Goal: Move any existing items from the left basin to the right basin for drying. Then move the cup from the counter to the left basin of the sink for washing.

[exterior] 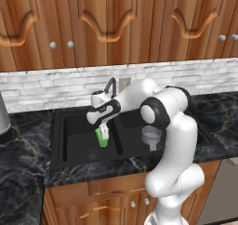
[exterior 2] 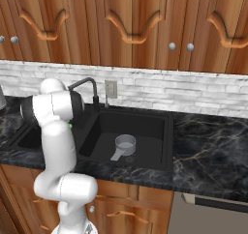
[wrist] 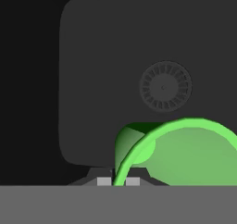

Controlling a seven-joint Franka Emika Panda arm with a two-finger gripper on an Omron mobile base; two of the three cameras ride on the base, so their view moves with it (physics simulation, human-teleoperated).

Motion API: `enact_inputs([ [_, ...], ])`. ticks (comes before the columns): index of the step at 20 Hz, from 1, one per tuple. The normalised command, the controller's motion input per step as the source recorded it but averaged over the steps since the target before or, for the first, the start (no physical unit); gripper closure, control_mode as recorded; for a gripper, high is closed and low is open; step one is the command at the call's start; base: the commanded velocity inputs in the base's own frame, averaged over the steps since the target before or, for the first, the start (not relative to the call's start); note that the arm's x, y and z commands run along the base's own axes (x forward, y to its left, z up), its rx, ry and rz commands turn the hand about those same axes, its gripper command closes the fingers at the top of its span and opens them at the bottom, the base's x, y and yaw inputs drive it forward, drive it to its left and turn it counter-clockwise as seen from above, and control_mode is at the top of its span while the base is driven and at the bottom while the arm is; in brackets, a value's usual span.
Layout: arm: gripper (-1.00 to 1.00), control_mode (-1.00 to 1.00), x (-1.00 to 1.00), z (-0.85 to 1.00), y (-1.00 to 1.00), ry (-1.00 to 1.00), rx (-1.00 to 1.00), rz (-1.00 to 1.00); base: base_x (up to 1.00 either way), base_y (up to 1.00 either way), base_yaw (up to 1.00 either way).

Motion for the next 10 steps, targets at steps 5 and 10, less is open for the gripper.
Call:
enact_inputs([
  [5,1.00,-1.00,0.33,-0.41,0.02,0.03,0.00,0.00,0.00,0.00,0.00],
  [10,1.00,-1.00,0.31,-0.40,0.01,0.01,0.00,0.00,0.00,0.00,0.00],
])
